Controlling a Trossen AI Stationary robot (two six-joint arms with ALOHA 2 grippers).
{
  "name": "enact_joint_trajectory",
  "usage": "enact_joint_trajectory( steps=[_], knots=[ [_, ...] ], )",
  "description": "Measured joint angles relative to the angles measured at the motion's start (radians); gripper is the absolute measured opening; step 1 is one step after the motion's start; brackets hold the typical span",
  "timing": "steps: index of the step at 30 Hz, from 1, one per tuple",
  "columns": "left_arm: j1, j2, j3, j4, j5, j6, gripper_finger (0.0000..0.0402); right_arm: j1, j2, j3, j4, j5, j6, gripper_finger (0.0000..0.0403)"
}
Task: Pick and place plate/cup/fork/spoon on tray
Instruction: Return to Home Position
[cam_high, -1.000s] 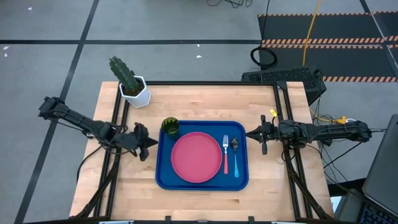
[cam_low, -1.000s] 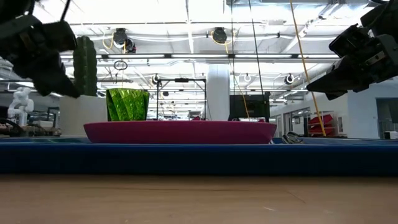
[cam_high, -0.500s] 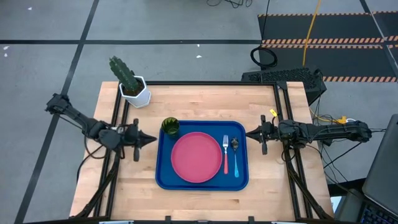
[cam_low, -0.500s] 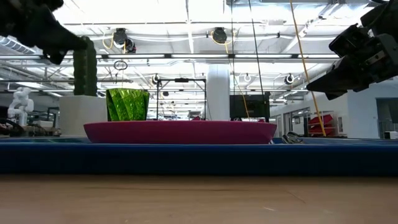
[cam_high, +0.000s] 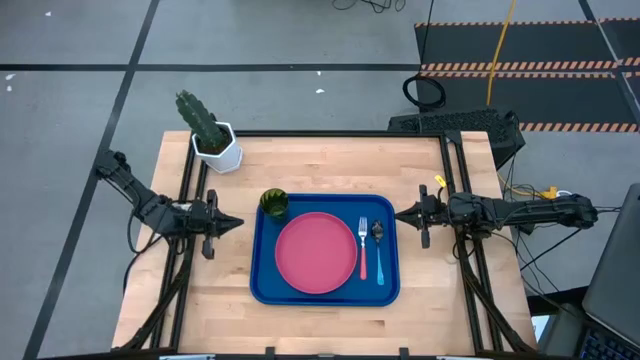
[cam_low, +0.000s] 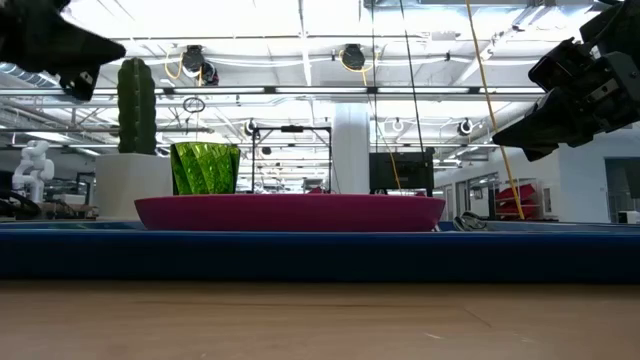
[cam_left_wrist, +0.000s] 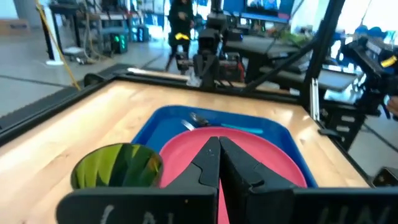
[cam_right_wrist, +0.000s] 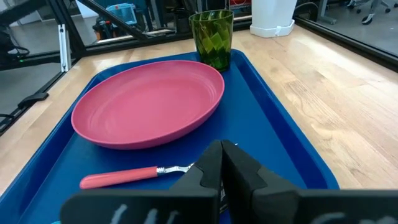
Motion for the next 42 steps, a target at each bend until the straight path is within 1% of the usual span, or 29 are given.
enact_joint_trajectory(
  steps=[4, 8, 10, 13, 15, 20, 24, 30, 36, 39, 42],
  knots=[
    [-0.006, -0.105, -0.070, 0.023, -0.031, 0.031, 0.0003, 0.000, 0.000, 0.000, 0.000, 0.000, 0.000, 0.0000],
    [0.006, -0.205, -0.113, 0.053, -0.046, 0.133, 0.0003, 0.000, 0.000, 0.001, 0.006, 0.003, -0.005, 0.0000],
    [0.018, -0.242, -0.125, 0.062, 0.003, 0.186, 0.0002, 0.000, 0.000, 0.002, 0.014, 0.004, -0.007, 0.0000],
    [0.047, -0.239, -0.127, 0.067, 0.143, 0.217, 0.0002, 0.000, 0.000, 0.002, 0.022, 0.004, -0.007, 0.0000],
    [0.075, -0.240, -0.134, 0.076, 0.216, 0.222, 0.0002, 0.000, -0.001, 0.002, 0.029, 0.004, -0.008, 0.0000],
    [0.162, -0.240, -0.146, 0.073, 0.323, 0.217, 0.0001, 0.000, 0.000, 0.002, 0.035, 0.005, -0.019, 0.0000],
    [0.239, -0.240, -0.147, 0.065, 0.431, 0.213, 0.0001, 0.000, 0.000, 0.002, 0.034, 0.005, -0.019, 0.0000],
    [0.351, -0.240, -0.147, 0.038, 0.552, 0.179, 0.0002, 0.000, 0.000, 0.002, 0.034, 0.004, -0.043, 0.0000],
    [0.429, -0.239, -0.160, 0.036, 0.612, 0.171, 0.0002, -0.001, -0.001, 0.002, 0.034, -0.005, -0.062, 0.0000],
    [0.450, -0.236, -0.164, 0.046, 0.626, 0.181, 0.0002, -0.001, -0.015, 0.002, 0.059, -0.066, -0.100, 0.0000],
    [0.476, -0.237, -0.164, 0.050, 0.592, 0.208, 0.0002, -0.001, -0.042, -0.004, 0.147, -0.135, -0.128, 0.0000]
  ],
)
